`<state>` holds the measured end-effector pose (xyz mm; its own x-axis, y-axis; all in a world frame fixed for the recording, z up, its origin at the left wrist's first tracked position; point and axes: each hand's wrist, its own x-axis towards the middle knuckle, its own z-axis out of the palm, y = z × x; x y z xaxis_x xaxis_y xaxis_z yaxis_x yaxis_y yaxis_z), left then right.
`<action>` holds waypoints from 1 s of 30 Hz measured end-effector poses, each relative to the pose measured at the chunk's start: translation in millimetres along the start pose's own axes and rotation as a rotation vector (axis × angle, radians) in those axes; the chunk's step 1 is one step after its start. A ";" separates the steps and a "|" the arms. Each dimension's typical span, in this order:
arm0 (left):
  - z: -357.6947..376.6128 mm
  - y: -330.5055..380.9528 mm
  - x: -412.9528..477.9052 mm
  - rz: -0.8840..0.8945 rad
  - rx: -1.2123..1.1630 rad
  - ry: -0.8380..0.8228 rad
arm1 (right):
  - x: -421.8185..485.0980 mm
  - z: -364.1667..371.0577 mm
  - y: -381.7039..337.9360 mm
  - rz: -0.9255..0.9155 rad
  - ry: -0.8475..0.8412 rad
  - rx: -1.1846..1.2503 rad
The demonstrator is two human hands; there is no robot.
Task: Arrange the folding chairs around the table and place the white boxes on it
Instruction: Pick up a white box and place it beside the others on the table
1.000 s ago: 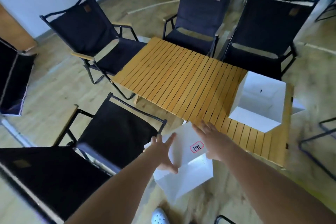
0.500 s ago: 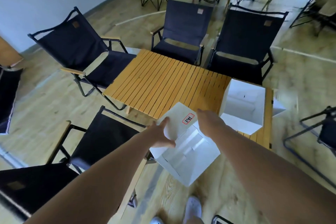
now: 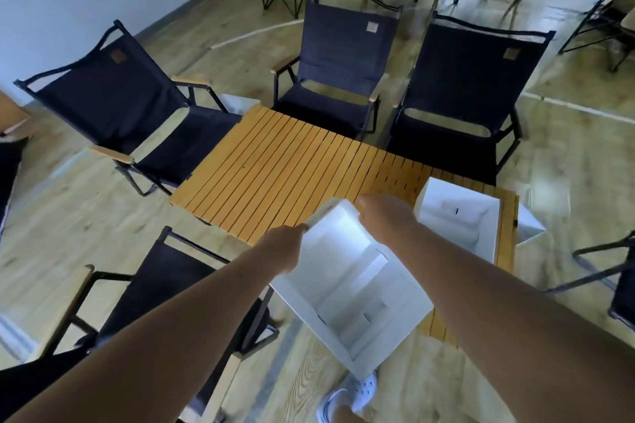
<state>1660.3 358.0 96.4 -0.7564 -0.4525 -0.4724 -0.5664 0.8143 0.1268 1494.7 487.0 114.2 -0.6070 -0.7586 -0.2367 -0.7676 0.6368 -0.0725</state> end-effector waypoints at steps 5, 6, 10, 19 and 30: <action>-11.9 -14.8 50.2 -0.170 -0.220 -0.031 | 38.3 8.8 61.4 0.106 -0.081 -0.007; -14.3 -20.0 58.5 -0.199 -0.267 -0.020 | 43.7 10.4 73.1 0.143 -0.081 0.026; -24.3 -41.1 81.8 -0.277 -0.464 0.018 | 61.1 15.7 99.2 0.265 -0.071 0.102; -21.4 -27.9 122.0 -0.587 -1.136 0.089 | 82.7 25.4 96.9 0.370 -0.148 0.358; 1.7 62.0 208.4 -0.638 -1.500 -0.108 | 102.7 33.8 75.5 0.045 -0.318 0.345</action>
<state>1468.1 314.8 4.3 -0.2993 -0.4798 -0.8248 -0.6018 -0.5758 0.5534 1381.3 461.8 51.7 -0.5037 -0.6838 -0.5279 -0.5961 0.7174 -0.3605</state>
